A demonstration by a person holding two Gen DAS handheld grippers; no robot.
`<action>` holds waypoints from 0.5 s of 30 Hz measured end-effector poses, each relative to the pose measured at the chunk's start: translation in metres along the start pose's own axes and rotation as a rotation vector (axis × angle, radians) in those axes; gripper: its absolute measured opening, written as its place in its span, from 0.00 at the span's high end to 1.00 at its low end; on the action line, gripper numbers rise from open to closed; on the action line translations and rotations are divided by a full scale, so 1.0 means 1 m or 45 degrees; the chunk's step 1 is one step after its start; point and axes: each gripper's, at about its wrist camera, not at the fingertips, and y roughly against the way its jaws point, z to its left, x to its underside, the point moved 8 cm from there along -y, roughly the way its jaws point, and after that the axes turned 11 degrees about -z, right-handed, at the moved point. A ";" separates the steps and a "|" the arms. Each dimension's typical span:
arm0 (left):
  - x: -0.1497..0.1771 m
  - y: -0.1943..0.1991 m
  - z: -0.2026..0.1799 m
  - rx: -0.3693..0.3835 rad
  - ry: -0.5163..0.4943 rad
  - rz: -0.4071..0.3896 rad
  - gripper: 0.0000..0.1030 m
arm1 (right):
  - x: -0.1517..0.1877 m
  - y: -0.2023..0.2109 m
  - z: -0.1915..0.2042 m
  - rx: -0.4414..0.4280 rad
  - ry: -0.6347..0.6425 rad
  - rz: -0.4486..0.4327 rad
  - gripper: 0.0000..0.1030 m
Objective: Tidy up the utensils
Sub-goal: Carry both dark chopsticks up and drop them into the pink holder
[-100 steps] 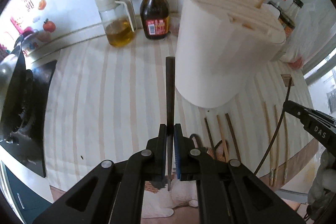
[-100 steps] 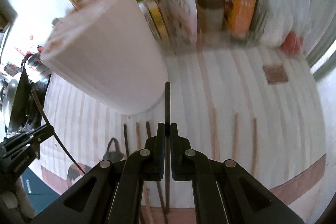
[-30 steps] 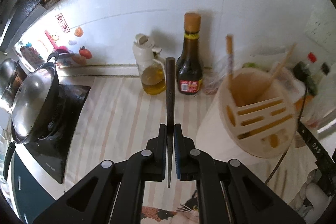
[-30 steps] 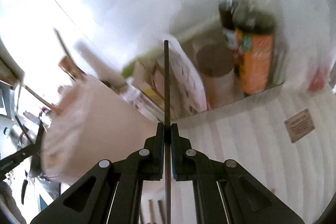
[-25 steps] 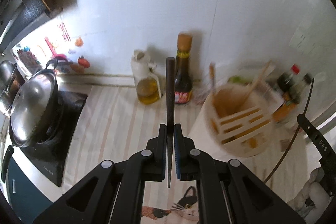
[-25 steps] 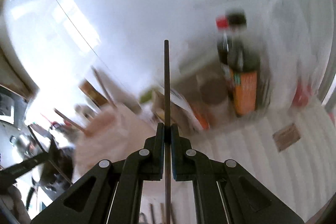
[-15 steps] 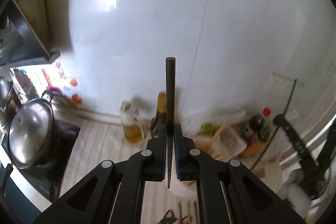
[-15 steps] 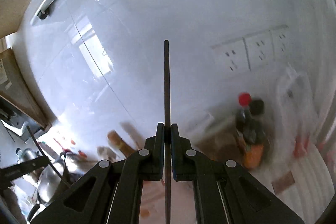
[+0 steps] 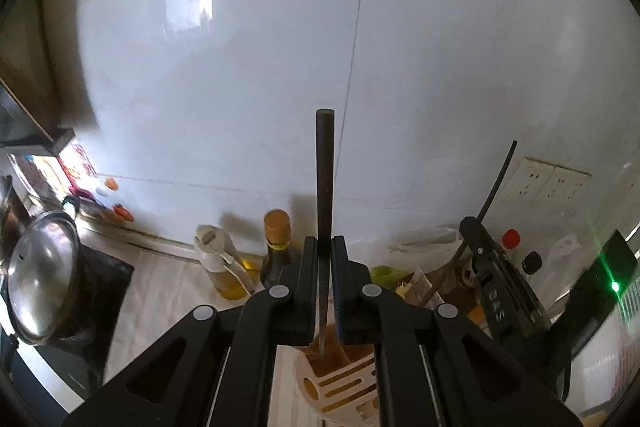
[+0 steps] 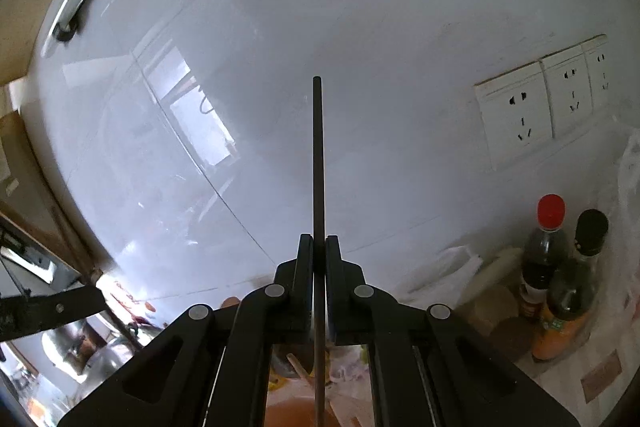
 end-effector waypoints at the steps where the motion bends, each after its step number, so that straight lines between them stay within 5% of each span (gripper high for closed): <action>1: 0.003 -0.004 -0.002 0.003 0.001 0.013 0.96 | 0.002 0.002 0.000 -0.006 0.014 -0.001 0.95; 15: 0.012 -0.029 -0.009 0.024 0.001 0.068 0.96 | -0.010 0.035 -0.012 -0.036 0.000 -0.101 0.95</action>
